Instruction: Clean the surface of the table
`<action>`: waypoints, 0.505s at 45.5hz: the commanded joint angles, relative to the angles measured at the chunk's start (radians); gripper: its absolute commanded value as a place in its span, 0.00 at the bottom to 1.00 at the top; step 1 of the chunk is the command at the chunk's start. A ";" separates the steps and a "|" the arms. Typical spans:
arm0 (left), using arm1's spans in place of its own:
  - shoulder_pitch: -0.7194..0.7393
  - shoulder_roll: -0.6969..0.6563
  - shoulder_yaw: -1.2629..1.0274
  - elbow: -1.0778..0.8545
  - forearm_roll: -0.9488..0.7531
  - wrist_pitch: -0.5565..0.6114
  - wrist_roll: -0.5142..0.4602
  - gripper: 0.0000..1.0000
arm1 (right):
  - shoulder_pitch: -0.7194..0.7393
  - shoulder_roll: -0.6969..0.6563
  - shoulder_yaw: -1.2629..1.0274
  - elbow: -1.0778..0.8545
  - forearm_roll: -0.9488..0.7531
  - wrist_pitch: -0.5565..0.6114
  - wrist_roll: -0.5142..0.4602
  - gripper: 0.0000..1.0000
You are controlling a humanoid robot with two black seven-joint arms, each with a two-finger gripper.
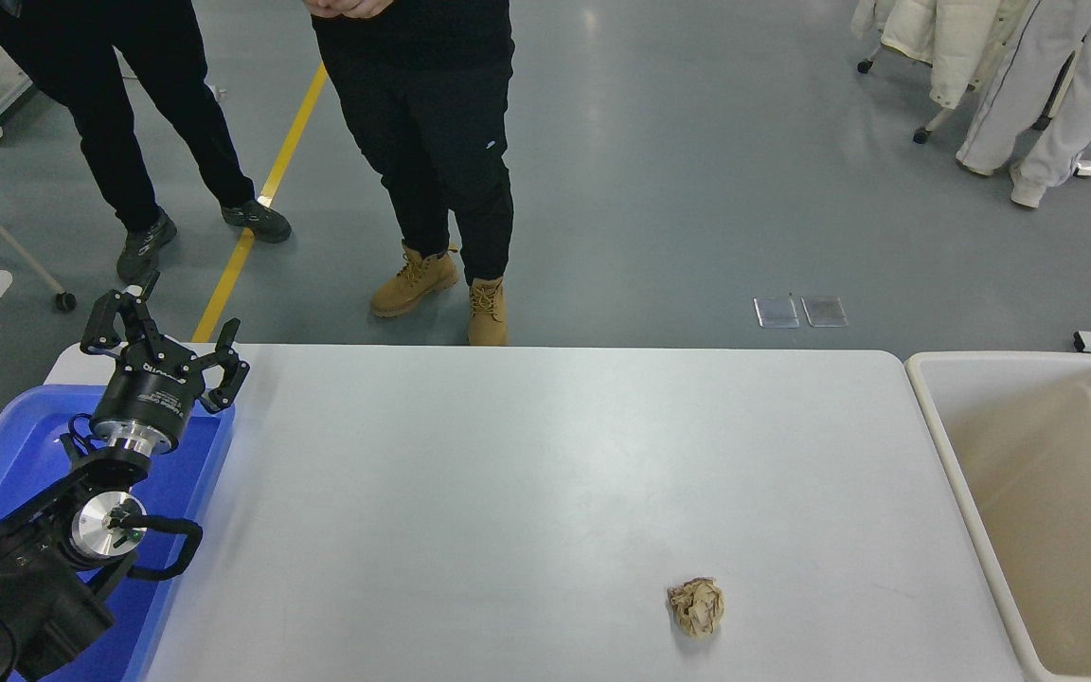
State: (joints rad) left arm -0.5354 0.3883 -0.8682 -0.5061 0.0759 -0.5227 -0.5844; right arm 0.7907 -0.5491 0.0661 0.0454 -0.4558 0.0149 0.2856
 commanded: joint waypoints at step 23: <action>0.000 0.000 0.000 0.000 -0.001 0.000 0.000 1.00 | 0.213 -0.146 0.722 0.441 0.016 -0.001 0.010 0.99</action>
State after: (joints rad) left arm -0.5355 0.3882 -0.8683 -0.5059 0.0750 -0.5228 -0.5845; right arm 0.9849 -0.6438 0.5602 0.2812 -0.4427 0.0129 0.2946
